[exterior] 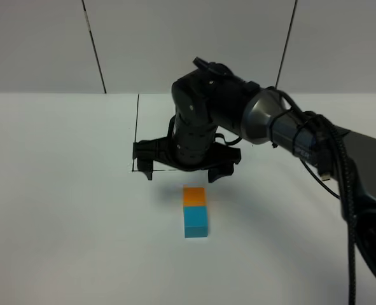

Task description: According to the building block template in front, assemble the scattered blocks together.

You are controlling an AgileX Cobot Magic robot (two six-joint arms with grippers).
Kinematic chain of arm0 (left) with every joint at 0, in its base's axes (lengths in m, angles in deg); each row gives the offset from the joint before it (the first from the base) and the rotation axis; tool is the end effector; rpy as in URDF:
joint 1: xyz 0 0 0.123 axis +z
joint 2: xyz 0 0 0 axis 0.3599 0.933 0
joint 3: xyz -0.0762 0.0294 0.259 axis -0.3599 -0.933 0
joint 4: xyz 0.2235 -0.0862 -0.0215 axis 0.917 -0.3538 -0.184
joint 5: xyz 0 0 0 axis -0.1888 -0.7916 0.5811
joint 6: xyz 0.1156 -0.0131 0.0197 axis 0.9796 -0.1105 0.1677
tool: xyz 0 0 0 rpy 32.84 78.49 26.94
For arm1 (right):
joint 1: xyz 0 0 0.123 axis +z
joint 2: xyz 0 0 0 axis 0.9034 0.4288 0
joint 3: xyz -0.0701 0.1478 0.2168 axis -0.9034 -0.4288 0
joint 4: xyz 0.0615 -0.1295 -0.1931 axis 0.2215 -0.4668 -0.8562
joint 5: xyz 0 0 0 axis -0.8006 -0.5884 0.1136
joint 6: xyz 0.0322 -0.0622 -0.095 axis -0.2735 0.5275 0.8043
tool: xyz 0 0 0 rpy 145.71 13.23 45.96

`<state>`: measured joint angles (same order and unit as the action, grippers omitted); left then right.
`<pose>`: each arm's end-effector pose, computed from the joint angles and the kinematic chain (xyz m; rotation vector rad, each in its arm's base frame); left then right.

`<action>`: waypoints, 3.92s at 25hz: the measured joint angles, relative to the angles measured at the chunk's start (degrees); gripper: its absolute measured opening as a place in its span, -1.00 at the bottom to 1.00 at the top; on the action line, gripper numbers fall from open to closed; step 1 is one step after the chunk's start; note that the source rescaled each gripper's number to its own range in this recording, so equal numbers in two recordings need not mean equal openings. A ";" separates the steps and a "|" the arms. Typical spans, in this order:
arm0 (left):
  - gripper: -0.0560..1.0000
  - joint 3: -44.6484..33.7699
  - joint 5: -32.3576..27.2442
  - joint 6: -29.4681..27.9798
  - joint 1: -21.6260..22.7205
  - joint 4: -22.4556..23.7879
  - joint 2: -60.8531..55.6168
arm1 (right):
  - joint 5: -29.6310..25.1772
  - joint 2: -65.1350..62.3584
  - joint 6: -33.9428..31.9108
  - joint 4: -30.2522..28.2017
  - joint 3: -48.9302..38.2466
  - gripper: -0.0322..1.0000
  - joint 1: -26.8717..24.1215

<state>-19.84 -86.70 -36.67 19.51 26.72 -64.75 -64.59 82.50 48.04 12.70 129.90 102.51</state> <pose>0.0191 -0.0177 0.2602 0.1411 2.0369 -0.1534 0.3723 0.2899 0.1769 -0.1880 2.8426 0.2729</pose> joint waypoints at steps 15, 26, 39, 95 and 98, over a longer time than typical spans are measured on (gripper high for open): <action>0.49 0.00 0.00 0.05 0.00 0.00 0.00 | -1.80 -21.79 4.56 -7.23 -7.97 0.72 -25.80; 0.49 0.00 0.00 0.05 0.00 0.00 0.00 | 3.00 -52.13 8.19 -9.19 -42.69 0.66 -35.92; 0.49 0.00 0.00 0.05 0.00 0.00 0.00 | 3.62 -85.96 7.71 -10.06 -72.78 0.66 -35.92; 0.49 0.00 0.00 0.05 0.00 0.00 0.00 | -1.56 -127.67 13.30 -5.81 -82.57 0.66 -35.92; 0.49 0.00 0.00 0.05 0.00 0.00 0.00 | -1.56 -127.67 13.30 -5.81 -82.57 0.66 -35.92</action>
<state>-19.84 -86.70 -36.61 19.51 26.72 -64.75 -66.15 -45.16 61.34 6.89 47.33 66.58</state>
